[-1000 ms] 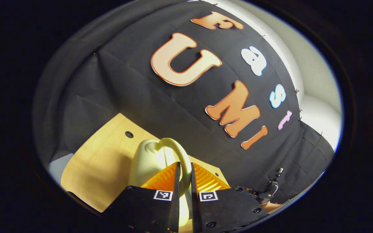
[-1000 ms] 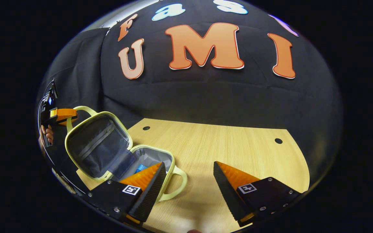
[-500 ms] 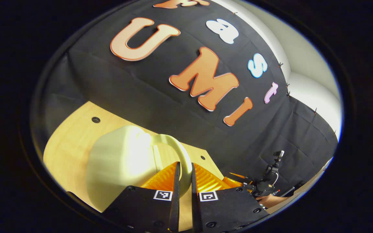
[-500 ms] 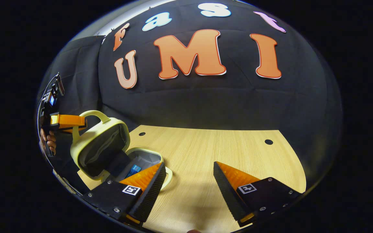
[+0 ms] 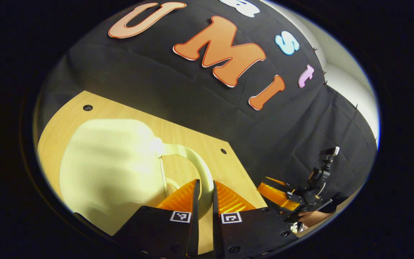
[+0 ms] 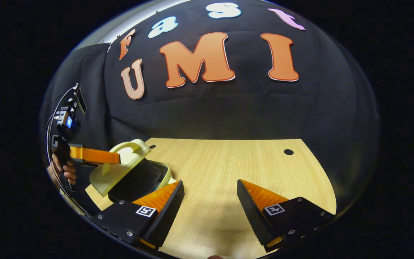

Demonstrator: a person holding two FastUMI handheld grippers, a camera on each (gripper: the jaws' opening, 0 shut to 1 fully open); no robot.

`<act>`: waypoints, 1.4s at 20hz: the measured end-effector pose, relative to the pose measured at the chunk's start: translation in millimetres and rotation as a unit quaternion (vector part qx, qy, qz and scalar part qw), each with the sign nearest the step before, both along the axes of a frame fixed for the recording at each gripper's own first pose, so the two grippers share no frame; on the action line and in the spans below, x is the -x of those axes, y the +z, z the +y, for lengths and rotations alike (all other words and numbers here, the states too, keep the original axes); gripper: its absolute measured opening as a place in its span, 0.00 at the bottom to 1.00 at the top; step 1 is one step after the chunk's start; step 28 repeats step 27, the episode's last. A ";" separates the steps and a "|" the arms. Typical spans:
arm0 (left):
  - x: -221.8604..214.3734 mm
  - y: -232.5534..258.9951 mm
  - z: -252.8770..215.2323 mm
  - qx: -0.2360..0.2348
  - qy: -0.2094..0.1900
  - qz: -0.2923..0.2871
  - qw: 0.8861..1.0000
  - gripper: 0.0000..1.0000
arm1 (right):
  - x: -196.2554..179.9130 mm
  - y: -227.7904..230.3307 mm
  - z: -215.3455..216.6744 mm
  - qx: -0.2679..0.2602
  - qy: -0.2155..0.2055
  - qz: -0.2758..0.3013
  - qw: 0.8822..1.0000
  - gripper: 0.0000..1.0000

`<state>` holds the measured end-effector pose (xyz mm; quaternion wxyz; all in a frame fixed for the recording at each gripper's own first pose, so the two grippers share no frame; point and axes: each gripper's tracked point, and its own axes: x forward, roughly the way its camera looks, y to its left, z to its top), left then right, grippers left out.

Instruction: First open the suitcase, pack the skin care products into it, and then close the suitcase.

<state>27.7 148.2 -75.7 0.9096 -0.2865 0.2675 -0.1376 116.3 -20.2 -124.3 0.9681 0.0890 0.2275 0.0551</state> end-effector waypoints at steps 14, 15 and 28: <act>-6.2 -28.6 -60.1 -0.128 -0.065 0.005 0.990 0.45 | 2.1 21.9 -5.9 0.008 -0.006 -0.037 0.999 0.94; -4.8 -28.2 -63.2 -0.147 -0.068 -0.005 0.987 0.41 | -1.7 30.7 -6.9 0.011 -0.009 -0.048 0.999 0.94; -20.5 91.2 -16.6 -0.285 0.113 -0.216 0.927 0.98 | -8.6 125.1 8.9 0.089 0.008 -0.200 0.976 0.94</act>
